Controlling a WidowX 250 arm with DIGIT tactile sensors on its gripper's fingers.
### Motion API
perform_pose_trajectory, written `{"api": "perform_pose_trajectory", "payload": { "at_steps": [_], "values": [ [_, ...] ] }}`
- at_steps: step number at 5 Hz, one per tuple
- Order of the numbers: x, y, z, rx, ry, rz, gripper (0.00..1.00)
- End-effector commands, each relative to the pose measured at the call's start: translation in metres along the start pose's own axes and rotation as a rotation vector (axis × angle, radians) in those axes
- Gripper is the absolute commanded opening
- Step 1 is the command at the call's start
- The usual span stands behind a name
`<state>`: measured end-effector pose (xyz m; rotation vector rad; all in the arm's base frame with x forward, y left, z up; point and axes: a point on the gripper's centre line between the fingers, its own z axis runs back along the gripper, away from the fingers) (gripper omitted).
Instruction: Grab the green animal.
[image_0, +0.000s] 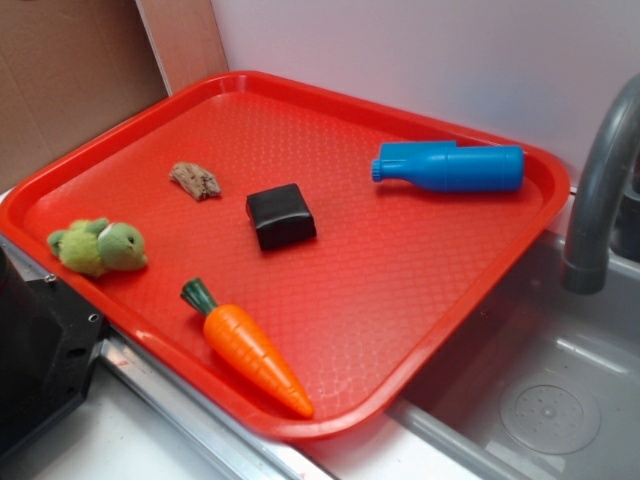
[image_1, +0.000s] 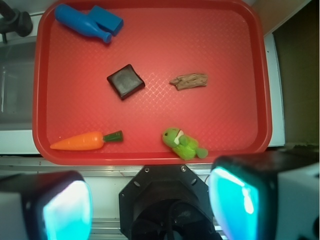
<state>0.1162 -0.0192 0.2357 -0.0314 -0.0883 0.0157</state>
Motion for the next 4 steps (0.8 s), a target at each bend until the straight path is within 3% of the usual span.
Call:
{"api": "perform_pose_trajectory", "payload": {
  "at_steps": [1,2,3,4],
  "values": [
    [0.0,0.0,0.0,0.0,0.0,0.0,1.0],
    [0.0,0.022,-0.049,-0.02,-0.076,-0.157,1.0],
    [-0.001,0.032,-0.088,0.0,-0.065,-0.226,1.0],
    [0.0,0.038,-0.121,0.014,-0.003,-0.228,1.0]
  ]
}}
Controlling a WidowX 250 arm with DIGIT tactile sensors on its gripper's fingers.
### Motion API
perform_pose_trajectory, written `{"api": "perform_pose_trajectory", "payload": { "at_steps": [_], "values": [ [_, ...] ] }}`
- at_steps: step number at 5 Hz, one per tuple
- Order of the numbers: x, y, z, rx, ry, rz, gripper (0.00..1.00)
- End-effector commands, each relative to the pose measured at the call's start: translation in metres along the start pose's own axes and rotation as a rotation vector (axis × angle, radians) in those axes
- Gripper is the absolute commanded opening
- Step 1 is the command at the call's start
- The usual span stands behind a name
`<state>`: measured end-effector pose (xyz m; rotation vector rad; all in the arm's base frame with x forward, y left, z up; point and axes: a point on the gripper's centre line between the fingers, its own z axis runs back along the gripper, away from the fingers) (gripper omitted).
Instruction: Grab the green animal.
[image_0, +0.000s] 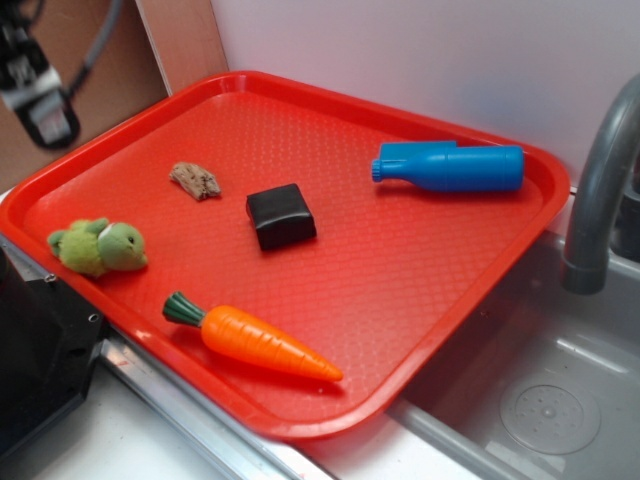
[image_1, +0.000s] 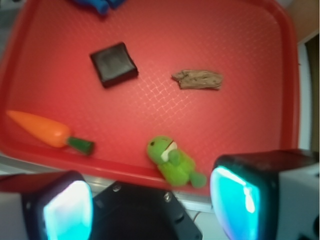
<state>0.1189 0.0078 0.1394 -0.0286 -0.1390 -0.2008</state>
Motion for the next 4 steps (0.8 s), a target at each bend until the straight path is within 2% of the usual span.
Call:
{"api": "perform_pose_trajectory", "payload": {
  "at_steps": [1,3,4],
  "values": [
    [0.0,0.019,-0.052,0.015,0.088,-0.009,1.0],
    [-0.014,0.032,-0.106,-0.03,0.107,-0.028,1.0],
    [-0.01,0.026,-0.122,-0.068,0.117,-0.034,1.0]
  ]
}}
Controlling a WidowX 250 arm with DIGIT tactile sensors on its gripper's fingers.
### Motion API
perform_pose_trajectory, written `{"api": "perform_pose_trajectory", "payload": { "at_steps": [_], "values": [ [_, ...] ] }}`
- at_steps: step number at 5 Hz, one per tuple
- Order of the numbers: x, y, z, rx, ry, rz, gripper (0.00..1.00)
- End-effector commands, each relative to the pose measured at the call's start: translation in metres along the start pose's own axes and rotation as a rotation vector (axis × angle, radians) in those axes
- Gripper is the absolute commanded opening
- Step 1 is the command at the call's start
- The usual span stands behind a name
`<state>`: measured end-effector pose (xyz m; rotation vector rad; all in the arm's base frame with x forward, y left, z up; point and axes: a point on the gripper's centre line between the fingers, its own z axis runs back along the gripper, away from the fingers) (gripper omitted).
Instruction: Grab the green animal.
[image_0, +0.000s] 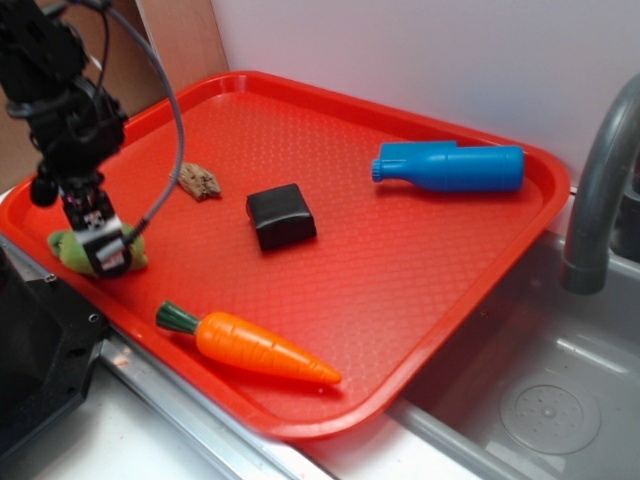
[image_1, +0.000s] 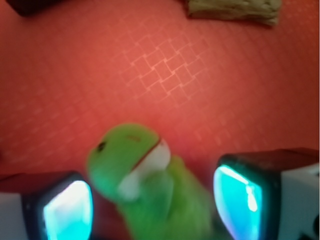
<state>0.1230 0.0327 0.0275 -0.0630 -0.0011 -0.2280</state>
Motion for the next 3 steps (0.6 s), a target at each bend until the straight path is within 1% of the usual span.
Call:
{"api": "perform_pose_trajectory", "payload": {
  "at_steps": [1,2,3],
  "values": [
    [0.01,-0.003,-0.015,-0.038,-0.004,-0.002,0.0],
    [0.015,-0.002,0.004,0.008,-0.004,0.014,0.0],
    [0.021,-0.004,0.053,0.118,-0.04,0.158,0.0]
  ]
}}
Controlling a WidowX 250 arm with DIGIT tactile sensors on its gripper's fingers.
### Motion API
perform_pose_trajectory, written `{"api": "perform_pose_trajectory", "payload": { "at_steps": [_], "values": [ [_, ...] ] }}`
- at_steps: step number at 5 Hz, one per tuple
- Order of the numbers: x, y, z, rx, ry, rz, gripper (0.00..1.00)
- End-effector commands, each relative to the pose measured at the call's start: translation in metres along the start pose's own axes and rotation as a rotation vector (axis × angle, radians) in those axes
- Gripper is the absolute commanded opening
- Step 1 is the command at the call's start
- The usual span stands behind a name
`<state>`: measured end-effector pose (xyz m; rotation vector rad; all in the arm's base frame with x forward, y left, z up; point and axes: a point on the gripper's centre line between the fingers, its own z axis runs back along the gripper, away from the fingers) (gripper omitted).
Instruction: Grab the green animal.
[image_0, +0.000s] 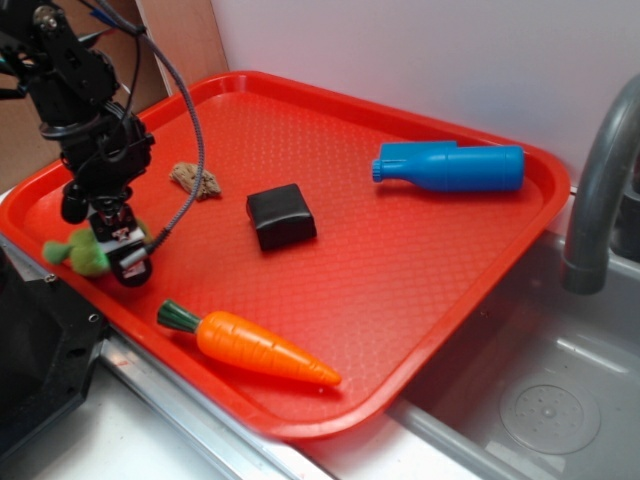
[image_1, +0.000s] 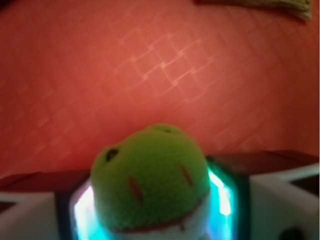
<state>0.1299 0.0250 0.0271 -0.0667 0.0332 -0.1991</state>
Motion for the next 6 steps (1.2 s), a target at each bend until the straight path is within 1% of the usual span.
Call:
{"api": "perform_pose_trajectory", "payload": {
  "at_steps": [1,2,3,5,6],
  "values": [
    [0.012,0.004,0.105,0.083,-0.082,0.38,0.0],
    [0.024,-0.001,0.155,0.084,-0.061,0.495,0.0],
    [0.047,-0.011,0.19,0.042,-0.098,0.402,0.0],
    [0.07,-0.036,0.223,0.078,-0.222,0.317,0.0],
    [0.068,-0.035,0.216,0.094,-0.223,0.319,0.0]
  ]
}}
